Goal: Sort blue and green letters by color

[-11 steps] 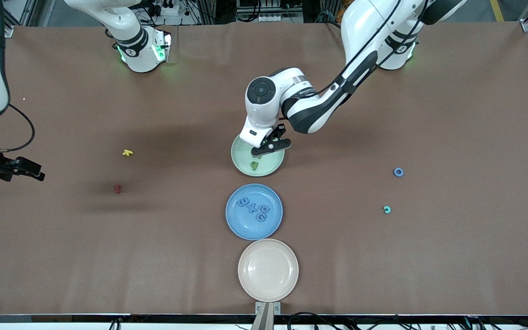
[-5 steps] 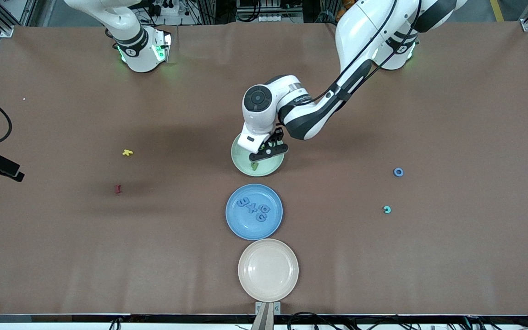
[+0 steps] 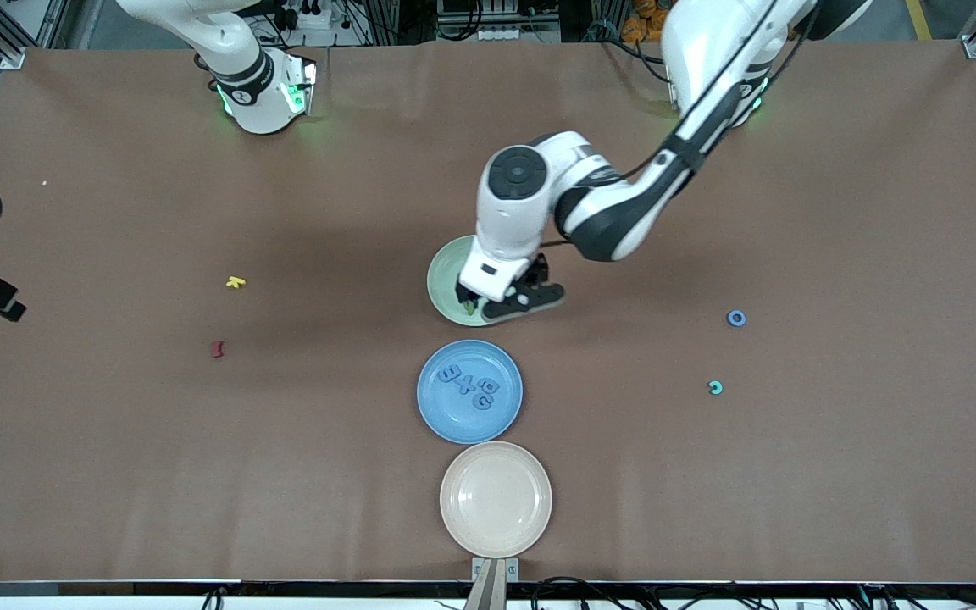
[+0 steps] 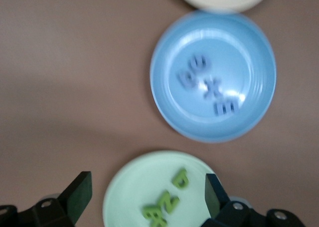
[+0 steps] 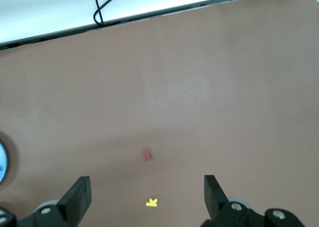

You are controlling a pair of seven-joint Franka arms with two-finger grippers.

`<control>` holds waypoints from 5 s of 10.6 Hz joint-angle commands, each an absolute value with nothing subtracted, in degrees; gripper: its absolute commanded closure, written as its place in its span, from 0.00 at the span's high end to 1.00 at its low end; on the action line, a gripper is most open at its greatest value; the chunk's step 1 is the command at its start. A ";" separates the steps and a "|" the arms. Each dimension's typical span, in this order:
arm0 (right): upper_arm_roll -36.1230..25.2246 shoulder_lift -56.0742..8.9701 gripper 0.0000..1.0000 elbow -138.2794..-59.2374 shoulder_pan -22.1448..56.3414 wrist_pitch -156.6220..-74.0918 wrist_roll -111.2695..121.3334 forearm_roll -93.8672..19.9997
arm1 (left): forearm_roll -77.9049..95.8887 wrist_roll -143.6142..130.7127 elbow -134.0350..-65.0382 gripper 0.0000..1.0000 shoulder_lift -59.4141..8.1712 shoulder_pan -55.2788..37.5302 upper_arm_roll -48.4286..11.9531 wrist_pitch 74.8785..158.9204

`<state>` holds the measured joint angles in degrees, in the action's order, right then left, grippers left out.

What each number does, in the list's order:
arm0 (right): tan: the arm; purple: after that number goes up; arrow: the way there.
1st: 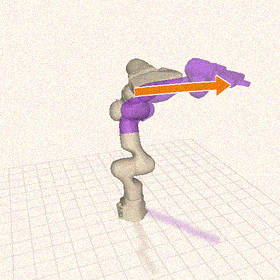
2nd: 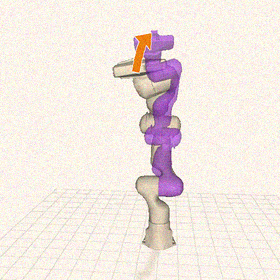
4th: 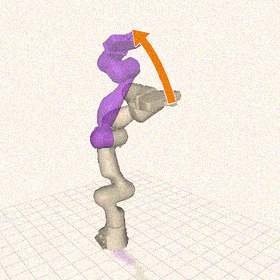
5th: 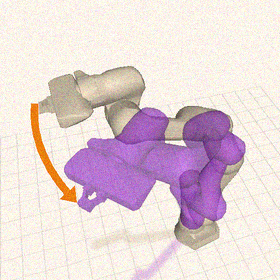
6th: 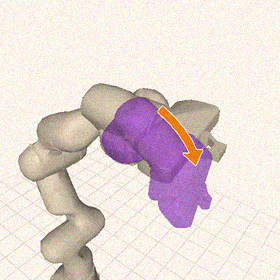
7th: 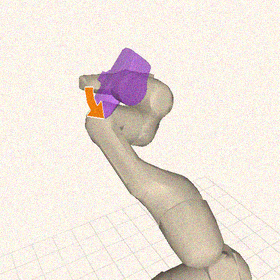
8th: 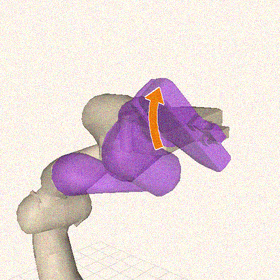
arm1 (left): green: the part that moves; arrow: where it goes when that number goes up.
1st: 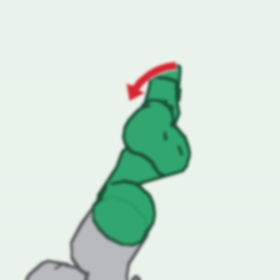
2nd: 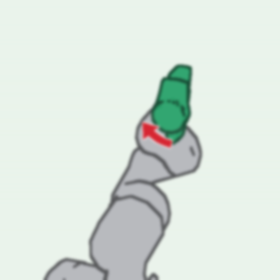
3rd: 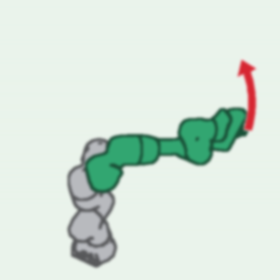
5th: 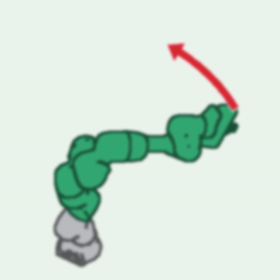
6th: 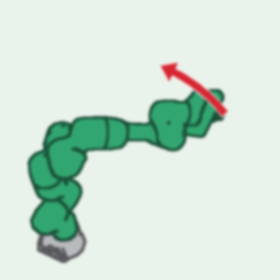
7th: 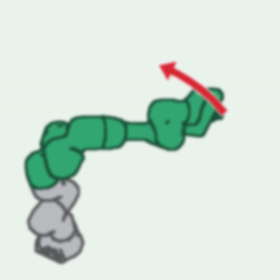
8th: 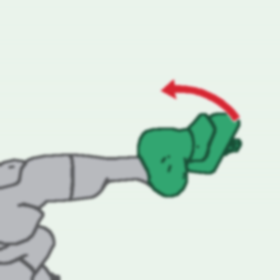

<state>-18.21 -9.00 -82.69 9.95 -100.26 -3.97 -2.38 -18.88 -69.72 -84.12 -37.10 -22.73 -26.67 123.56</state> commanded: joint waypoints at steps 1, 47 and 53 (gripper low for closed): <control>-17.75 -4.23 1.00 -82.62 11.33 -93.72 -5.27 -1.41 | -19.87 -55.85 -86.05 1.00 -29.55 -16.44 -26.90 118.42; -3.34 -5.45 1.00 -82.88 2.90 -91.23 -2.72 0.00 | -3.78 -5.98 -86.40 1.00 -0.18 -5.45 -4.39 91.58; -3.34 -5.45 1.00 -82.97 2.81 -91.14 -2.72 0.09 | 0.97 -6.24 -86.04 1.00 0.18 -5.36 -3.96 90.97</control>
<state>-3.71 -5.33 -83.17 3.10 -91.51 -2.78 -0.98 -0.32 -7.18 -85.85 -0.69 -5.60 -4.14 91.45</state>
